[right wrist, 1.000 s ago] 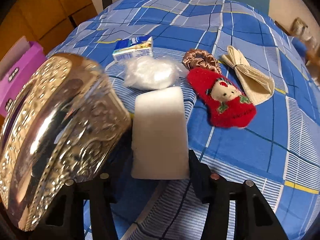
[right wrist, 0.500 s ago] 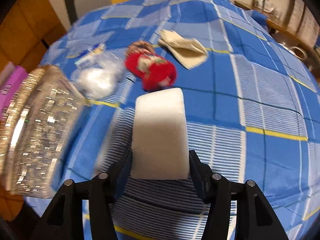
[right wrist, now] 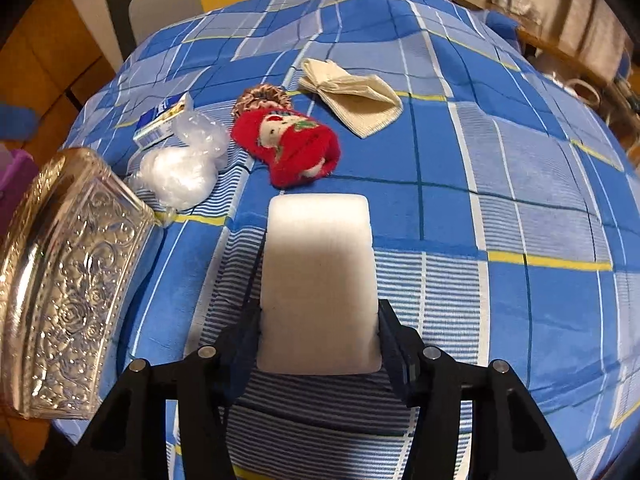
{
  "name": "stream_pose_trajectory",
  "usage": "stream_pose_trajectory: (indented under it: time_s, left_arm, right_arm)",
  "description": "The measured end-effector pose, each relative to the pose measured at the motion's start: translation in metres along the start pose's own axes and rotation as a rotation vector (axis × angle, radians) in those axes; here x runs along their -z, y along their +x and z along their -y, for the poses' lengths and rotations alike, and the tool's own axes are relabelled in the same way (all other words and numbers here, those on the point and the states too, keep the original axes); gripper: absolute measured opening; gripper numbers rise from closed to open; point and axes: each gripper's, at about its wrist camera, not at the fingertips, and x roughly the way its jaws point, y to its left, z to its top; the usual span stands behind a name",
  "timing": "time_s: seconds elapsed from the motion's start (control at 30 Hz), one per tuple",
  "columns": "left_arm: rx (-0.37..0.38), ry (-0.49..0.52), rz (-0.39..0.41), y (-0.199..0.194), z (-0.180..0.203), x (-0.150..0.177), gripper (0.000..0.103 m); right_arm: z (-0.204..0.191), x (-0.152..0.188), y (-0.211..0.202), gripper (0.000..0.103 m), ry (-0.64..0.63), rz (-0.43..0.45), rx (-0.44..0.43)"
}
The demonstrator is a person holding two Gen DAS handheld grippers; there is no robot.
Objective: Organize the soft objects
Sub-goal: 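Grasp the clear plastic bag with the left tool while the right tool holds the white block, then carry the clear plastic bag into the gold tray and open the left tool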
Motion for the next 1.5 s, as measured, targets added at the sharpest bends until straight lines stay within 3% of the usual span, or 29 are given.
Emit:
stream_pose_trajectory:
  time_s: [0.13, 0.4, 0.73, 0.77, 0.8, 1.0, 1.5]
  left_arm:
    - [-0.124, 0.046, -0.09, 0.041, 0.006, -0.021, 0.065]
    - [-0.232, 0.12, -0.296, 0.108, 0.004, -0.043, 0.065]
    - [-0.328, 0.148, -0.359, 0.136, 0.002, -0.058, 0.065]
    - [-0.33, 0.152, -0.357, 0.138, 0.003, -0.059, 0.062]
    - [-0.331, 0.156, -0.354, 0.14, 0.004, -0.059, 0.052]
    - [-0.352, 0.212, -0.295, 0.139, 0.018, -0.051, 0.043]
    - [-0.196, 0.1, 0.03, 0.042, 0.013, -0.041, 0.041]
  right_arm:
    - [0.003, 0.001, -0.001, 0.056, 0.035, -0.007, -0.023]
    - [0.013, -0.003, -0.002, 0.056, 0.112, -0.023, -0.065]
    - [0.012, -0.004, -0.001, 0.056, 0.135, -0.034, -0.093]
    - [0.012, -0.004, -0.001, 0.056, 0.135, -0.035, -0.094]
    - [0.011, -0.006, 0.0, 0.056, 0.136, -0.034, -0.094]
    - [0.012, -0.009, 0.003, 0.056, 0.145, -0.032, -0.1]
    - [0.014, -0.002, 0.0, 0.056, 0.162, -0.013, -0.085]
